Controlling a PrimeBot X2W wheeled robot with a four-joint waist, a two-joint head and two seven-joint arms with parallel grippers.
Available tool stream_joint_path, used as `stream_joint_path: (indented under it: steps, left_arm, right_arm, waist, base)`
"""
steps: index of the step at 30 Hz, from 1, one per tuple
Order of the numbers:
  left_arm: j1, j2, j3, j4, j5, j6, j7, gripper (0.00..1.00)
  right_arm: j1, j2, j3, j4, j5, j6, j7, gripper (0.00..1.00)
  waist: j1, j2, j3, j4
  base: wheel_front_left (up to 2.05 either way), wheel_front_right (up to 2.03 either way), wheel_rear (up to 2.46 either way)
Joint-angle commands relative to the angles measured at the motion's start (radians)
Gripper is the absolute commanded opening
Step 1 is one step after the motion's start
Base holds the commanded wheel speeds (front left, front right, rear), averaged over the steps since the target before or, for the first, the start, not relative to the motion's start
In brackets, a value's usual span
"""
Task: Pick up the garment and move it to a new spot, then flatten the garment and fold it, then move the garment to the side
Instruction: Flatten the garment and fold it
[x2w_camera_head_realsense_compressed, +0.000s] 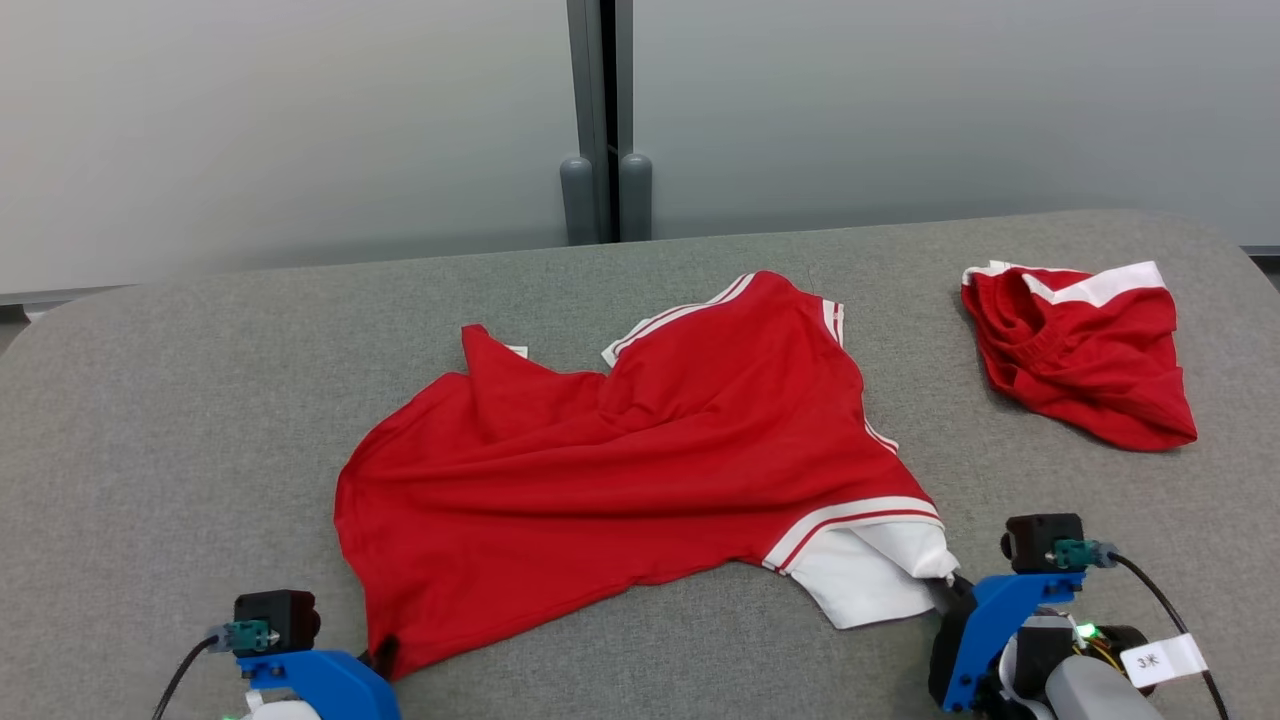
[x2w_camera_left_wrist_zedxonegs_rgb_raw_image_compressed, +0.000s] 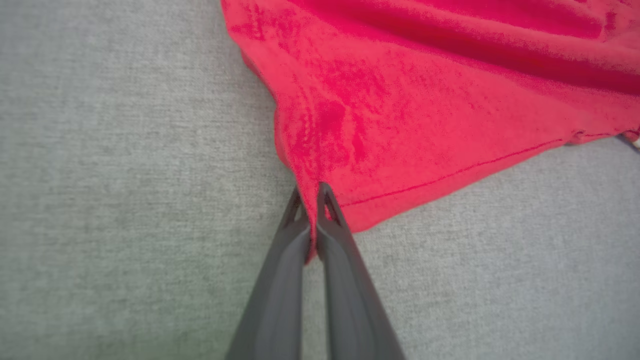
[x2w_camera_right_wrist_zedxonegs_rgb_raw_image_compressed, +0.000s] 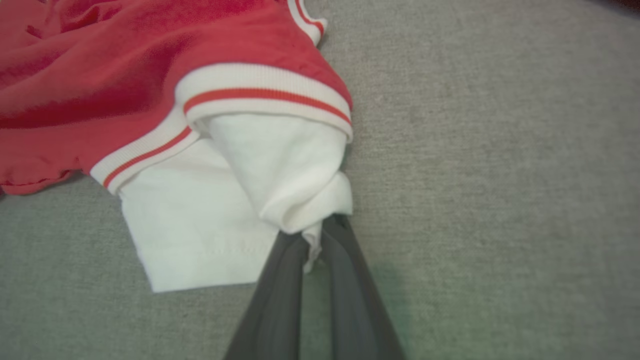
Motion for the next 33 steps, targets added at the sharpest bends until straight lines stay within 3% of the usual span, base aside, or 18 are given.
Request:
stream_joint_path:
  steps: [1,9,17,22,26,30,33]
  left_arm:
    - [0.006,0.011,0.012,-0.022,-0.004,0.005,-0.016,0.0]
    - [0.008,0.048,0.038,-0.127,0.0,0.012,-0.052,0.0]
    - [-0.152,0.104,0.072,-0.21,0.017,-0.006,-0.088,0.0]
    - [-0.39,0.133,0.07,-0.176,0.02,-0.035,-0.073,0.0]
    - [-0.629,0.173,0.036,-0.093,0.068,-0.057,-0.075,0.0]
    - [-0.889,0.164,0.022,0.01,0.062,-0.068,-0.075,0.0]
    - [-1.058,0.19,-0.006,0.098,0.1,-0.069,-0.073,0.0]
  right_arm:
    - [0.02,-0.021,-0.003,-0.022,0.02,0.001,-0.018,0.0]
    - [0.062,-0.02,0.064,-0.249,0.264,0.001,-0.006,0.0]
    - [-0.028,-0.089,0.129,-0.49,0.535,0.001,0.043,0.0]
    - [-0.227,-0.125,0.148,-0.493,0.615,0.001,0.034,0.0]
    - [-0.441,-0.134,0.15,-0.435,0.659,0.001,0.005,0.0]
    - [-0.682,-0.147,0.16,-0.361,0.672,0.001,-0.023,0.0]
    - [-0.853,-0.133,0.147,-0.31,0.691,0.001,-0.066,0.0]
  waist:
    - [-0.0002,-0.0001,-0.004,-0.001]
    - [-0.0002,-0.0001,0.001,-0.006]
    - [-0.0002,-0.0001,0.099,-0.012]
    - [-0.0002,-0.0001,0.233,-0.007]
    - [-0.0002,-0.0001,0.34,-0.003]
    - [-0.0002,-0.0001,0.422,0.003]
    - [-0.0002,-0.0001,0.468,-0.002]
  base:
    - [0.0,0.0,0.0]
    - [0.0,0.0,0.0]
    - [0.0,0.0,0.0]
    - [0.0,0.0,0.0]
    - [0.0,0.0,0.0]
    - [0.0,0.0,0.0]
    - [0.0,0.0,0.0]
